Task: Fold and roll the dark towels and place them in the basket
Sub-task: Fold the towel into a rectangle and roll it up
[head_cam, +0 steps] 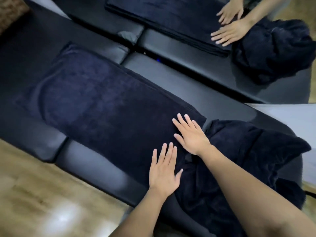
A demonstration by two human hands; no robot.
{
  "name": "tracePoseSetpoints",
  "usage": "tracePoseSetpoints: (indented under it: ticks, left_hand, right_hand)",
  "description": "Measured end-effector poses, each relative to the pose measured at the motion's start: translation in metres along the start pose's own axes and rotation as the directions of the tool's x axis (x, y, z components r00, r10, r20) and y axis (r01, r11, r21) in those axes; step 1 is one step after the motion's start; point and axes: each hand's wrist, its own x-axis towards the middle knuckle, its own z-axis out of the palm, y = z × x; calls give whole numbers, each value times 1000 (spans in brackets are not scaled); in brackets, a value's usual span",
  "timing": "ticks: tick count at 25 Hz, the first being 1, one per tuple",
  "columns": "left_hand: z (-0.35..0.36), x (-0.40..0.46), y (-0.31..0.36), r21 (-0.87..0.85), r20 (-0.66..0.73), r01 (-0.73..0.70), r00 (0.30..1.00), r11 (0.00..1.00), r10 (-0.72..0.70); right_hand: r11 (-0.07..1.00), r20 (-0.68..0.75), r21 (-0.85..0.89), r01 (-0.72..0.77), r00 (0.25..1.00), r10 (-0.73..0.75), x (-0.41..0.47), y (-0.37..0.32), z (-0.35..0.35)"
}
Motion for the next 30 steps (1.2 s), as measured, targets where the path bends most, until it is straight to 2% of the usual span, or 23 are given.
tracePoseSetpoints:
  ticks: [3,6,13,17,20,23,27,30]
  left_hand:
    - [2,-5,-7,18,-20,21,1000,1000,-20]
    - [3,-21,-22,18,-52,-22,998,1000,23]
    - [8,-90,-80,128,-22,-167,985,978,171]
    - [20,-116,-68,138,-66,-62,995,989,72]
    - [25,-119,-47,82,-155,54,987,995,-41]
    - [28,-127,-44,78,-201,145,971,986,-127]
    - [37,-139,-43,33,-296,263,924,964,-242]
    - [42,-148,-42,-41,-410,319,859,947,-307]
  right_hand:
    - [1000,15,-1,10,1000,-10,-9,-4,7]
    - [996,38,-71,47,998,-45,-20,-9,11]
    - [916,101,-305,261,965,-242,-60,-36,31]
    - [805,99,-435,403,910,-402,-66,-32,37]
    - [692,42,-478,542,800,-598,-64,-25,38]
    - [617,-27,-510,600,706,-708,-56,-13,37]
    - [602,-51,-511,614,677,-734,-43,-1,33]
    - [630,-69,-493,600,695,-716,-39,5,27]
